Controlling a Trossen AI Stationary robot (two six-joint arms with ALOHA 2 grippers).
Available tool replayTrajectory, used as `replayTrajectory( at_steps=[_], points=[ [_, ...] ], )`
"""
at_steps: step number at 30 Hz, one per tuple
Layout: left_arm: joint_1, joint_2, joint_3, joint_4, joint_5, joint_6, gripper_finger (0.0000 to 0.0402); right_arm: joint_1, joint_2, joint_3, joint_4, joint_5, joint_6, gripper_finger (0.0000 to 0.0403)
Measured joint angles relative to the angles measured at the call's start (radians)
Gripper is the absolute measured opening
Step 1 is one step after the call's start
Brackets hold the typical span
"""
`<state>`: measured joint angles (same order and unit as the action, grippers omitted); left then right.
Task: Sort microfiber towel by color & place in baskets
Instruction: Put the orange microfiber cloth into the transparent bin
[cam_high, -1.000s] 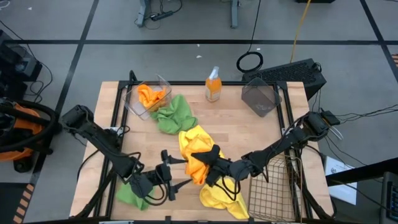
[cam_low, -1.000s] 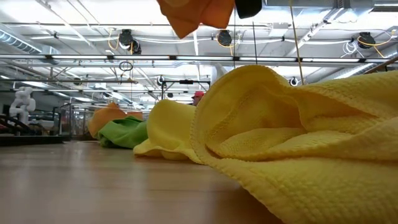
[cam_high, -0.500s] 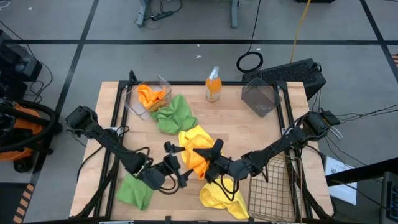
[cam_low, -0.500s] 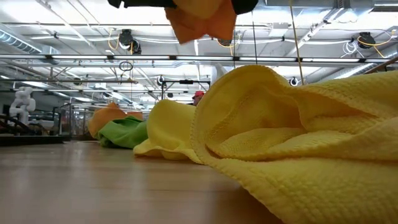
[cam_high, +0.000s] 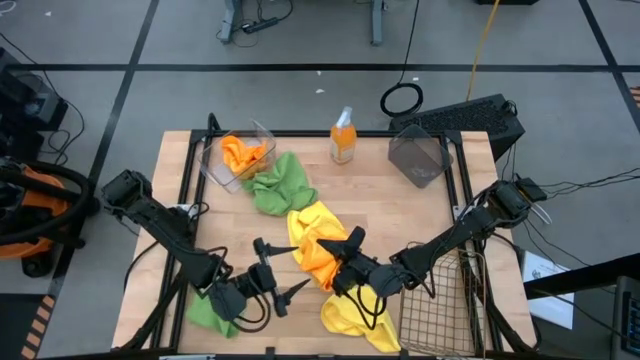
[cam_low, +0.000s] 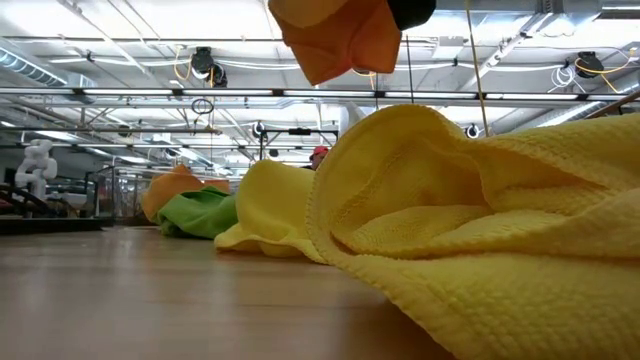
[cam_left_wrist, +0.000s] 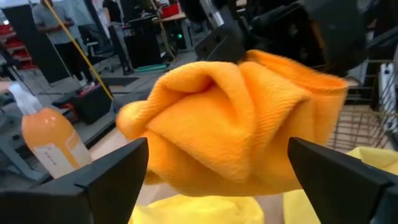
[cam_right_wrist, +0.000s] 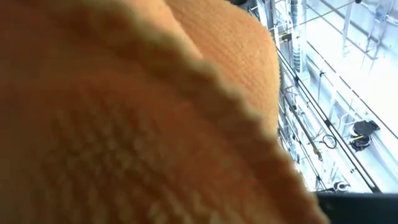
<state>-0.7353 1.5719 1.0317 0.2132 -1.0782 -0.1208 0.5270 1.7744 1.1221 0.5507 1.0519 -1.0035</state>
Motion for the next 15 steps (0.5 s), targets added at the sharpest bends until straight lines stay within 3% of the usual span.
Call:
replayTrajectory(
  at_steps=[12, 15],
  points=[
    [0.121, 0.045, -0.003, 0.008, 0.041, 0.047, 0.0400, -0.002, 0.000, 0.000, 0.030, -0.066, 0.050, 0.0008],
    [0.138, 0.044, -0.003, 0.012, 0.122, 0.048, 0.0379, -0.002, 0.000, 0.000, 0.029, -0.055, 0.050, 0.0008]
  ],
)
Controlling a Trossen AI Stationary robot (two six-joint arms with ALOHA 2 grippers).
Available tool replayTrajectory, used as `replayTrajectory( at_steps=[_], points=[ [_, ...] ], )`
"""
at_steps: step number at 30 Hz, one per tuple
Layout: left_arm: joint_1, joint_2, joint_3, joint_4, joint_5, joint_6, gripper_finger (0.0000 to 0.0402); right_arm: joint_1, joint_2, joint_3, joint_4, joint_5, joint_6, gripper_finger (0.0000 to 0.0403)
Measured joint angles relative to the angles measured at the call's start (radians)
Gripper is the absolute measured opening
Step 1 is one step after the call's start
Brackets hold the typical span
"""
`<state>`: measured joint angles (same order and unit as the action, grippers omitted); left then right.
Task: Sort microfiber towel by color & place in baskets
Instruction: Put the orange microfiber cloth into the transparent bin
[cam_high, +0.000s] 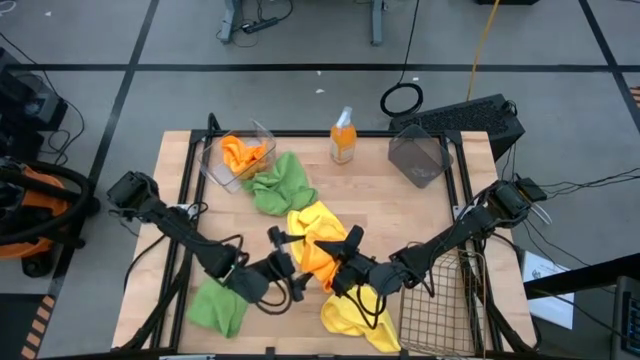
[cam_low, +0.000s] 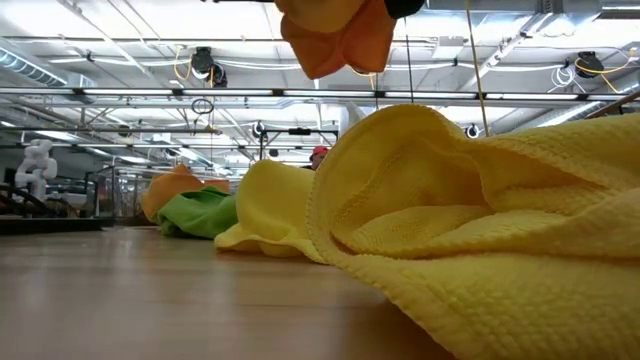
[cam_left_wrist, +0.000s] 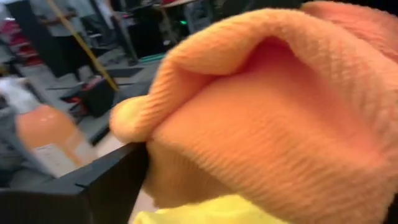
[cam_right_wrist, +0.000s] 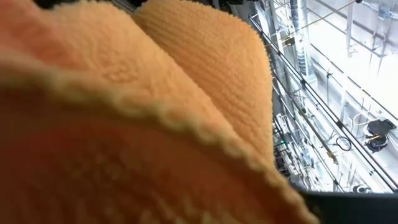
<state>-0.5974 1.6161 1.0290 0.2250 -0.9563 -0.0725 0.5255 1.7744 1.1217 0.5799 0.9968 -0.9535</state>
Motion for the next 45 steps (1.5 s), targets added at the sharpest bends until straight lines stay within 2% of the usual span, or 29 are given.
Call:
replayTrajectory(
  at_steps=[3, 7, 10, 11, 18, 22, 27, 33, 40, 45],
  points=[
    [-0.002, 0.000, 0.007, -0.002, 0.042, 0.012, 0.0310, 0.000, 0.000, 0.000, 0.000, -0.001, 0.005, 0.0008],
    [-0.007, 0.000, 0.010, -0.012, 0.071, 0.029, 0.0160, 0.003, 0.000, 0.000, -0.001, -0.009, 0.072, 0.0018],
    [-0.009, -0.008, 0.010, -0.046, 0.079, 0.030, 0.0041, 0.010, 0.000, 0.000, -0.036, -0.006, 0.160, 0.0051],
    [-0.014, -0.012, 0.010, -0.056, 0.087, 0.030, 0.0024, 0.014, 0.000, 0.000, -0.051, -0.003, 0.185, 0.0068],
    [-0.063, -0.056, 0.010, -0.083, 0.095, 0.031, 0.0018, 0.034, -0.002, 0.001, -0.157, 0.007, 0.301, 0.0205],
    [-0.090, -0.103, 0.013, -0.134, 0.033, 0.028, 0.0013, 0.044, 0.000, 0.000, -0.238, 0.004, 0.344, 0.0252],
    [-0.099, -0.144, 0.011, -0.227, -0.037, 0.026, 0.0011, 0.047, -0.031, 0.000, -0.345, -0.001, 0.450, 0.0266],
    [-0.079, -0.185, 0.011, -0.365, -0.053, -0.054, 0.0010, 0.062, -0.084, 0.000, -0.445, -0.005, 0.534, 0.0266],
    [-0.046, -0.230, 0.011, -0.537, -0.122, -0.141, 0.0010, 0.068, -0.156, 0.000, -0.594, -0.129, 0.710, 0.0274],
    [-0.012, -0.316, 0.011, -0.658, -0.220, -0.186, 0.0010, 0.068, -0.181, 0.000, -0.714, -0.134, 0.802, 0.0274]
  ],
)
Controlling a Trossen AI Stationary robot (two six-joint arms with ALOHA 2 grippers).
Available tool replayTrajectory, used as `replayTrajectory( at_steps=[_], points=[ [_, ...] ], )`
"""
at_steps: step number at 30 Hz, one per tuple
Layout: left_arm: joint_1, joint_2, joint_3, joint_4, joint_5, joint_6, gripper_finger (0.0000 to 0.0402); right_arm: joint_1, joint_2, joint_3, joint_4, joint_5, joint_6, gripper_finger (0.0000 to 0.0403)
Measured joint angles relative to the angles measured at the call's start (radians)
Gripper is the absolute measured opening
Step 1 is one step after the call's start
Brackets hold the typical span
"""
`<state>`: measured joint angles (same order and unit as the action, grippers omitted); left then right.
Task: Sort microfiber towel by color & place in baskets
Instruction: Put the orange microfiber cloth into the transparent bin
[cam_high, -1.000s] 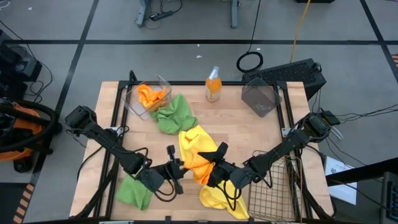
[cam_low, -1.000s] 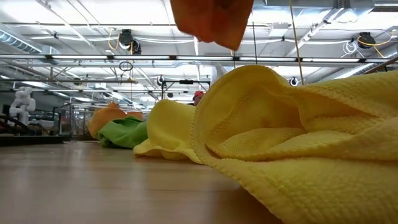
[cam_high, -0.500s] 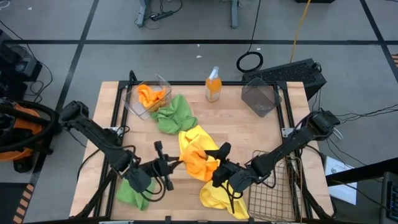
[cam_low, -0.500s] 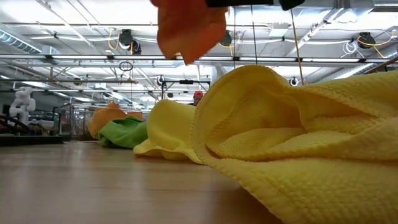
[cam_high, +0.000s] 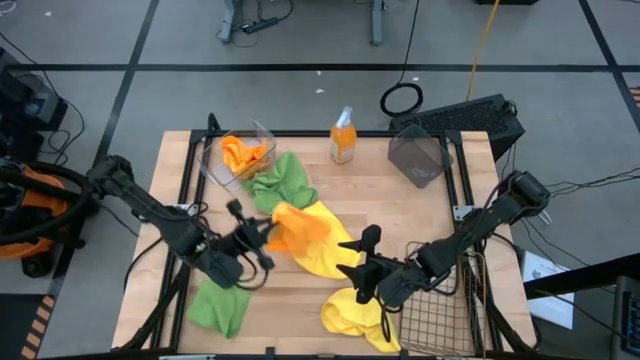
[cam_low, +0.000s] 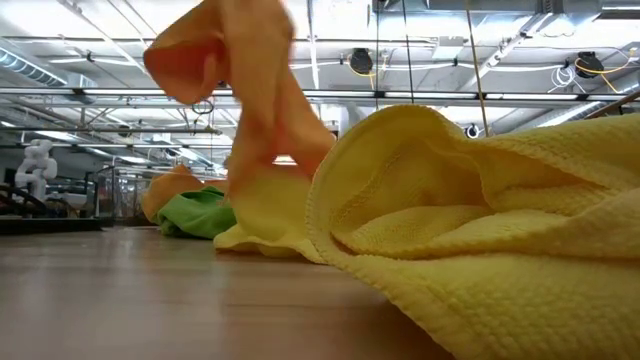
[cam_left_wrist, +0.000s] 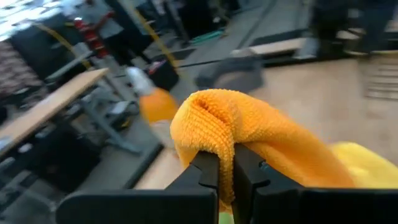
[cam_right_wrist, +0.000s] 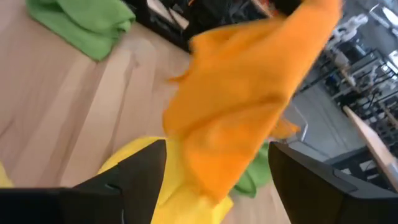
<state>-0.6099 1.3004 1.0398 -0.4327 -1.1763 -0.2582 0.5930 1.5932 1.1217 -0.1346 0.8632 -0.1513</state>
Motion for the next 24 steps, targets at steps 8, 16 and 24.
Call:
replayTrajectory(
  at_steps=[8, 16, 24],
  points=[
    [0.073, -0.200, 0.000, -0.165, -0.189, -0.036, 0.0010, 0.000, -0.005, 0.000, -0.097, 0.002, 0.093, 0.0274],
    [0.170, -0.388, 0.000, -0.281, -0.293, -0.051, 0.0010, 0.000, -0.005, 0.000, -0.192, 0.002, 0.182, 0.0274],
    [0.344, -0.456, 0.000, -0.428, -0.213, -0.105, 0.0010, 0.004, -0.005, 0.000, -0.197, 0.003, 0.188, 0.0274]
  ],
)
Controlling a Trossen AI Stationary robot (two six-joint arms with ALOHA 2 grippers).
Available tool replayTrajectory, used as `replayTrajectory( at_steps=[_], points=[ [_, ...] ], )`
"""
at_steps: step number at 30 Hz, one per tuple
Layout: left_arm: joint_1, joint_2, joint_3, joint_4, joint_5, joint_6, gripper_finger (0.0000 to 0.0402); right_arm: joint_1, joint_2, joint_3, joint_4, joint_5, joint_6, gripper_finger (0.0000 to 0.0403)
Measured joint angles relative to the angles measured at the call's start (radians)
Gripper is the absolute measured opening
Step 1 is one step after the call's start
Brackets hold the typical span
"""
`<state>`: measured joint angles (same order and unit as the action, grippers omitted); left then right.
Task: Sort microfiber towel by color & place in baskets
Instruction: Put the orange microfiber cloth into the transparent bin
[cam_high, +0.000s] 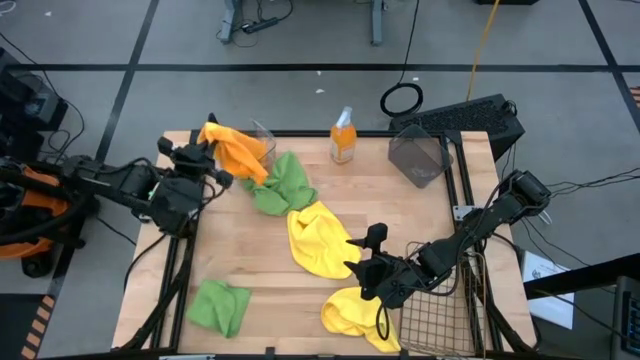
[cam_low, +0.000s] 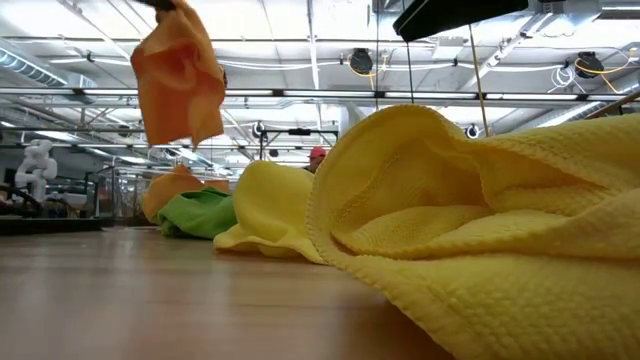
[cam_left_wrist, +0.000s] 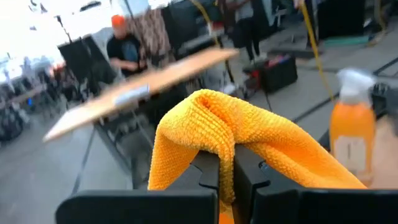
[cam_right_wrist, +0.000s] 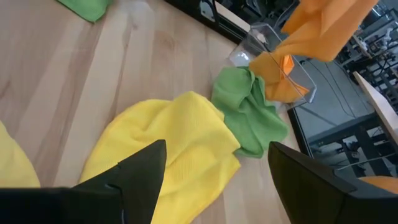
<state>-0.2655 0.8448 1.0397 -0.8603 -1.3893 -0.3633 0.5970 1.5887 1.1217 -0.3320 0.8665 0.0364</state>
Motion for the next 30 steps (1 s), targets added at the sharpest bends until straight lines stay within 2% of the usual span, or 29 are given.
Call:
replayTrajectory(
  at_steps=[4, 9, 16, 21, 25, 30],
  points=[
    [0.126, 0.008, -0.006, -0.141, 0.126, -0.138, 0.0010, 0.000, 0.000, 0.000, 0.015, 0.001, -0.014, 0.0274],
    [0.268, 0.025, -0.067, -0.230, 0.143, -0.215, 0.0010, 0.000, 0.000, 0.000, 0.021, 0.001, -0.024, 0.0274],
    [0.405, 0.040, -0.151, -0.209, 0.162, -0.208, 0.0010, 0.001, 0.000, 0.000, 0.021, 0.055, -0.049, 0.0274],
    [0.471, 0.064, -0.197, -0.193, 0.216, -0.207, 0.0010, -0.002, -0.007, 0.000, 0.035, 0.057, -0.056, 0.0274],
    [0.490, 0.071, -0.181, -0.140, 0.203, -0.176, 0.0010, -0.004, -0.008, 0.000, 0.080, 0.050, -0.091, 0.0274],
    [0.488, 0.069, -0.096, 0.017, 0.184, 0.009, 0.0010, -0.008, -0.008, 0.000, 0.089, 0.047, -0.104, 0.0274]
  ],
)
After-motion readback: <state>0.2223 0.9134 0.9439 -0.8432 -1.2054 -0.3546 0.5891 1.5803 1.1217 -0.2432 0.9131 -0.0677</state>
